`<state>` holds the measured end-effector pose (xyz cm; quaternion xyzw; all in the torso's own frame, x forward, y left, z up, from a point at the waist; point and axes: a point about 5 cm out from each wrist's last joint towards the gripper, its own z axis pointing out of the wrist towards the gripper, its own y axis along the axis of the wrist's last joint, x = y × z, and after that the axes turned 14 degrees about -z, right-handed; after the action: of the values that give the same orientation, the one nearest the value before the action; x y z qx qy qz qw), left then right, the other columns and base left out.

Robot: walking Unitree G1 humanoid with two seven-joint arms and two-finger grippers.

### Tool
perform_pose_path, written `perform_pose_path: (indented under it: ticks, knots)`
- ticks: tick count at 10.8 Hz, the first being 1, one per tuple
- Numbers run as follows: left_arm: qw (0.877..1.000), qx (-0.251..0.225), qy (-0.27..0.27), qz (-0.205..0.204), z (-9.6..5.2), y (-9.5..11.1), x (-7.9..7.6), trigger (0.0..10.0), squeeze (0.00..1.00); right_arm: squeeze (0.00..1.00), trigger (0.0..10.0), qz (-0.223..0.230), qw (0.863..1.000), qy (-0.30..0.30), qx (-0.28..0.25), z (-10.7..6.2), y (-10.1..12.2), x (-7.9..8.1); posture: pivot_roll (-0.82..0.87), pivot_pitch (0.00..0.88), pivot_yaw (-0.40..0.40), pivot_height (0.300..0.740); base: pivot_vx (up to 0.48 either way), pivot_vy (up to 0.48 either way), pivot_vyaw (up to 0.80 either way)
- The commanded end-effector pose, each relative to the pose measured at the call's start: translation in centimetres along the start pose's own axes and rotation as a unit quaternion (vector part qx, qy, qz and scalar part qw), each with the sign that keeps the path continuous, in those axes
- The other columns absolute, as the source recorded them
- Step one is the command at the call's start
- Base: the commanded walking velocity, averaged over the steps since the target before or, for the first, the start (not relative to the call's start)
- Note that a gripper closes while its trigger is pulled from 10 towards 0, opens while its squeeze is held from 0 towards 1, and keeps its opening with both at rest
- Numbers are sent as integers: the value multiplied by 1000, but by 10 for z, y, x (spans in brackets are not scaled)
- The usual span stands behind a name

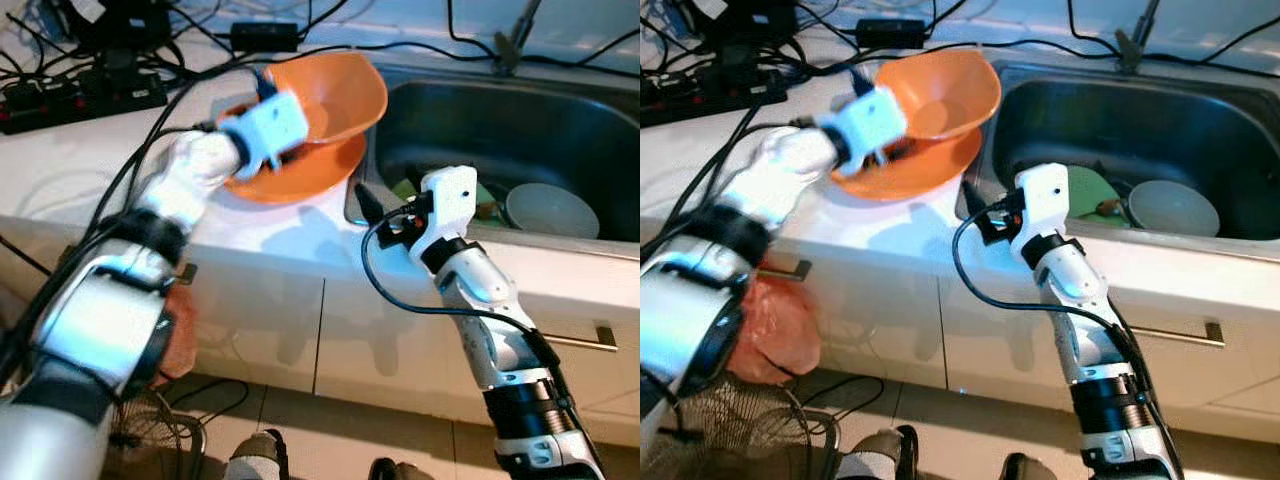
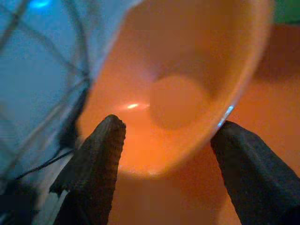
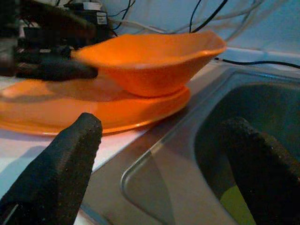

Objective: Kitchen organization

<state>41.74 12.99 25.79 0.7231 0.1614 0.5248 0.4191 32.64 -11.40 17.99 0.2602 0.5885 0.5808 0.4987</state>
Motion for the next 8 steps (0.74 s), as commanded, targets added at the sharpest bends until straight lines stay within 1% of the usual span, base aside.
perform_pose_path:
  ticks: [1,4,5,6,8]
  knots:
    - [1000,5,15,6,2,3,3,10000,0,0,10000,-5,1000,-8,-6,-1,2,-3,167,107,44,740,0,0,0]
    - [1000,9,12,4,3,2,1,10000,0,0,10000,-5,1000,-9,-7,-1,2,-3,165,104,45,740,0,0,0]
    - [1000,12,14,9,5,1,-2,157,0,0,10000,-5,1000,-9,-7,-1,3,-3,164,104,45,740,0,0,0]
    - [1000,12,13,9,5,0,-3,0,0,0,10000,-5,1000,-9,-7,-1,3,-3,164,106,45,740,0,0,0]
    - [1000,14,7,12,5,-3,-6,0,0,0,10000,-4,1000,-9,-5,-1,2,-3,168,113,43,740,0,0,0]
